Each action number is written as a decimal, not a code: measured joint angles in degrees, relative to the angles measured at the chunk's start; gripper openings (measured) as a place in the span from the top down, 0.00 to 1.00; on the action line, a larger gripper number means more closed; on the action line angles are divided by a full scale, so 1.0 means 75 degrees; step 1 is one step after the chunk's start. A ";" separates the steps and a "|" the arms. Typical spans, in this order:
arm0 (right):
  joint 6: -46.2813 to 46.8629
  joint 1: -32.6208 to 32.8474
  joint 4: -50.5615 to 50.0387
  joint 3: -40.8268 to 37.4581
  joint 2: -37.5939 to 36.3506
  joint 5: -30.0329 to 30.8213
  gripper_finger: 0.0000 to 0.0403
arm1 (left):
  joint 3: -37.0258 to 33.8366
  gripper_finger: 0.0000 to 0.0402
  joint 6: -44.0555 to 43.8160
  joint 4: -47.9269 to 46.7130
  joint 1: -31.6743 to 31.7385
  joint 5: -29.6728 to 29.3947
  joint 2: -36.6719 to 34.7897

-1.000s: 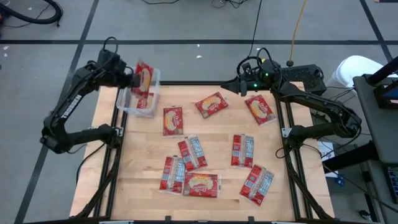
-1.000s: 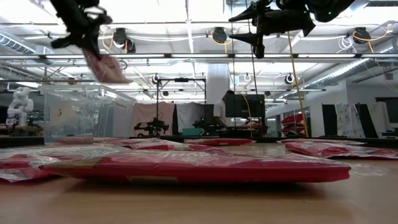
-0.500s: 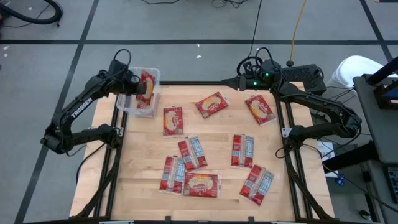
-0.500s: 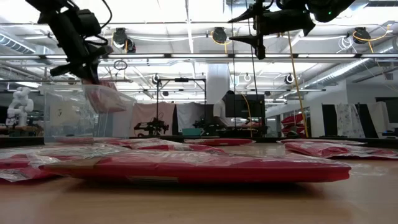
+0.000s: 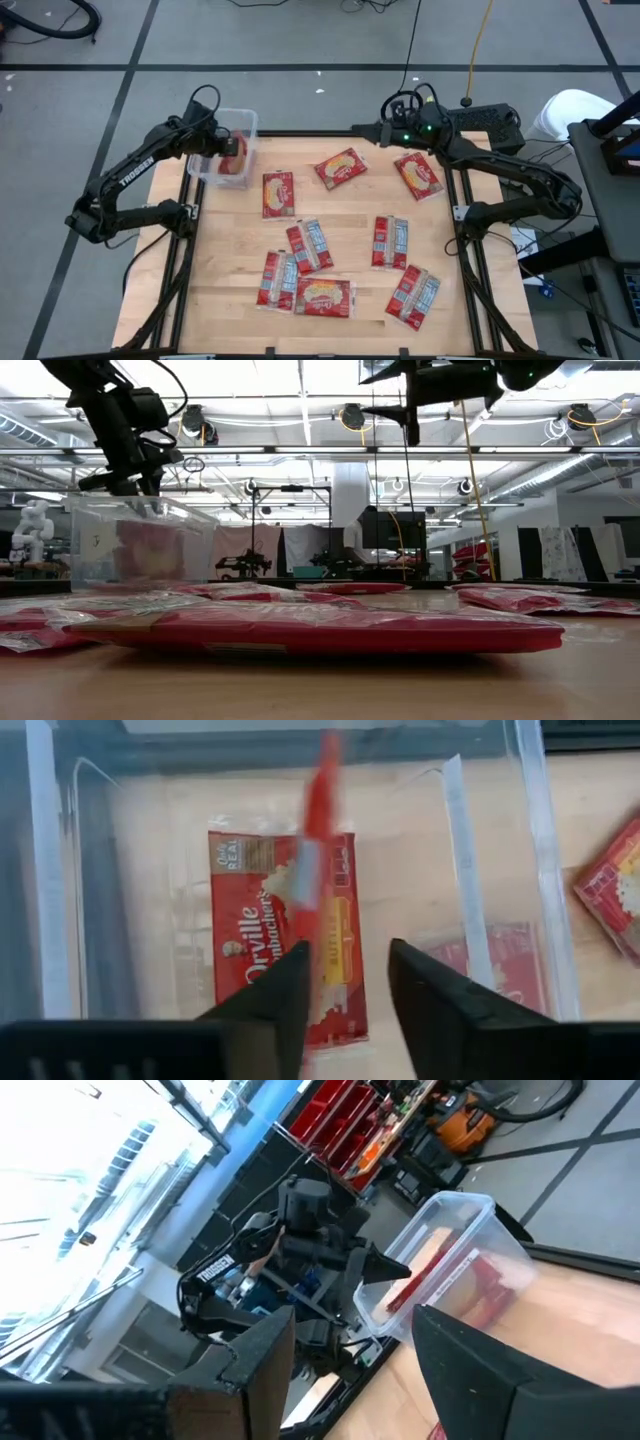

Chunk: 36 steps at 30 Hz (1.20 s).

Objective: Sort popcorn bags into baskets
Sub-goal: Put the red popcorn bag into the transparent container

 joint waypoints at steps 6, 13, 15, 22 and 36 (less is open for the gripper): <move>-0.0128 0.0618 0.0094 -0.0002 0.0000 0.0834 0.51 | 0.0248 0.54 0.0061 -0.0190 -0.0003 0.0009 -0.0078; -0.0151 0.1090 0.0085 -0.0001 0.0000 0.1525 0.51 | 0.1306 0.58 0.0919 -0.0234 -0.0159 0.0016 -0.0238; -0.0153 0.1224 -0.0019 -0.0001 0.0000 0.1860 0.51 | 0.1618 0.61 0.1135 -0.0219 -0.0251 0.0116 -0.0236; 0.0370 0.1683 -0.1347 0.0000 -0.0055 0.2936 0.51 | 0.2134 0.65 0.1112 -0.0215 -0.0720 0.1152 -0.0233; 0.1514 0.1837 -0.4144 -0.0003 -0.0160 0.2055 0.51 | 0.2136 0.65 0.1636 0.0804 -0.2211 0.1737 -0.0221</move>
